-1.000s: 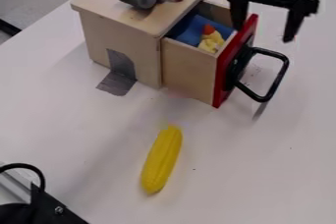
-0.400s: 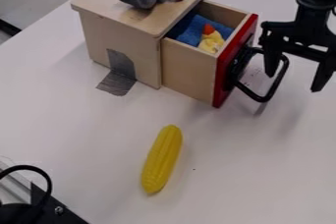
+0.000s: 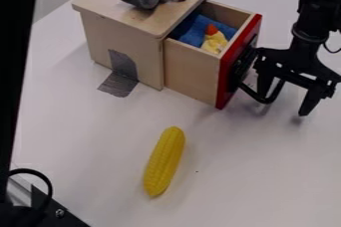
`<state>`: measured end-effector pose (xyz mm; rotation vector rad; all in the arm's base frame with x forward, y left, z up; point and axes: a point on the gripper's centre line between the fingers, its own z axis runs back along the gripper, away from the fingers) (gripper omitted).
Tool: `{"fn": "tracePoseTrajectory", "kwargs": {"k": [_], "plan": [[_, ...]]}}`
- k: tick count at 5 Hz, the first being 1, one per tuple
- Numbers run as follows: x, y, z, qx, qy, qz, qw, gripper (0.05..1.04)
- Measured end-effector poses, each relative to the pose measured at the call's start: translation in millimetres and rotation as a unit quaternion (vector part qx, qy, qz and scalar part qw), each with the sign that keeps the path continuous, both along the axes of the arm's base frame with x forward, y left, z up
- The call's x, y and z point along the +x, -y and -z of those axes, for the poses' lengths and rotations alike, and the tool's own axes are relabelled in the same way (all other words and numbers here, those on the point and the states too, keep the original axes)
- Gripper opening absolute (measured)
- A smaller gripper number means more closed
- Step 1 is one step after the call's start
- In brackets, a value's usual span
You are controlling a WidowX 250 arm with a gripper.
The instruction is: Close the drawer
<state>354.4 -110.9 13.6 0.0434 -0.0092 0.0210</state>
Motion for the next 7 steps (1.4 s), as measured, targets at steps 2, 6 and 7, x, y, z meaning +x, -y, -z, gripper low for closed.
{"fn": "tracePoseTrajectory", "kwargs": {"k": [2,6,7], "plan": [[-2,-1,3.2,0.007,0.004,0.001,1.0,0.396],[-10,-63,-5.4,0.004,0.011,-0.064,0.9979,0.121],[-8,-78,-4.6,0.006,0.014,-0.081,0.9966,0.121]]}}
